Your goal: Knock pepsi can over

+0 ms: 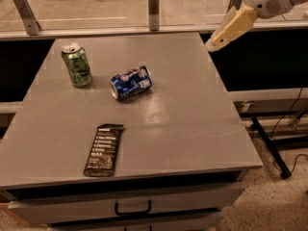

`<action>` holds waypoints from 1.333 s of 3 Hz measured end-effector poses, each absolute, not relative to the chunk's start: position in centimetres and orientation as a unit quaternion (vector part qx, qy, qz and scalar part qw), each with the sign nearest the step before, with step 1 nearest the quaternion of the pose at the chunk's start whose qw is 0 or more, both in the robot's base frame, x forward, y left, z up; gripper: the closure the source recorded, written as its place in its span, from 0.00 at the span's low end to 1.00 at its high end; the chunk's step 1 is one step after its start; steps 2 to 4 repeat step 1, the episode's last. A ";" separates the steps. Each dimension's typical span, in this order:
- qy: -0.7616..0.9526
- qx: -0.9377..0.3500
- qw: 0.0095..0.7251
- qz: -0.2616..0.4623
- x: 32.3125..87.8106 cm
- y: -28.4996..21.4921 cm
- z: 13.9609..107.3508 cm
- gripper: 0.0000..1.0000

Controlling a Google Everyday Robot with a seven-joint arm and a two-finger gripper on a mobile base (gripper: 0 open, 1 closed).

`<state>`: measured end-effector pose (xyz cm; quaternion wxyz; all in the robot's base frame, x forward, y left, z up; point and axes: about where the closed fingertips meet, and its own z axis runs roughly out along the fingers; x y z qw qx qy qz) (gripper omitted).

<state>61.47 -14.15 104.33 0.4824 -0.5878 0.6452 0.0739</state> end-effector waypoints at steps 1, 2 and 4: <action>0.662 -0.579 0.474 -0.043 61.7 -16.7 110.1 0.00; 0.662 -0.579 0.474 -0.043 61.7 -16.7 110.1 0.00; 0.662 -0.579 0.474 -0.043 61.7 -16.7 110.1 0.00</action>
Offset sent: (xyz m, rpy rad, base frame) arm 0.0000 0.0000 0.0000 0.0000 0.0000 0.0000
